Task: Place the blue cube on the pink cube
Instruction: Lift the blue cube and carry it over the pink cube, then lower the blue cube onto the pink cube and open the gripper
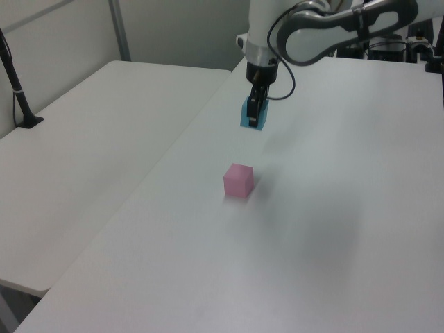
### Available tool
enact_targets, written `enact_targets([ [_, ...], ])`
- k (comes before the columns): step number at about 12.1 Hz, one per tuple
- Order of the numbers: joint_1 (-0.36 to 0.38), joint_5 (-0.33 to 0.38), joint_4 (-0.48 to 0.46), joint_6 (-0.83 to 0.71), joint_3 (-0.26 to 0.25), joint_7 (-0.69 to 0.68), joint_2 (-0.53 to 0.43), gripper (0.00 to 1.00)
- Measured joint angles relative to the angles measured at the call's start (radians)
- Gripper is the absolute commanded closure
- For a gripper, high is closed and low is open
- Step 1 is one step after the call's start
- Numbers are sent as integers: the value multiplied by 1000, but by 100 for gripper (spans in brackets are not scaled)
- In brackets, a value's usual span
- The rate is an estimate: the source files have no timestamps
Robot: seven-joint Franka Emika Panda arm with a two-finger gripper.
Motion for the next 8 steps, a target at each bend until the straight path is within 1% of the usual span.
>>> enact_targets([
  [2, 91, 14, 5, 0, -42, 52, 40, 82],
  [3, 109, 16, 11, 0, -48, 72, 66, 81],
  [6, 121, 18, 62, 15, -49, 105, 141, 80],
  [8, 137, 18, 89, 21, -49, 121, 169, 80],
])
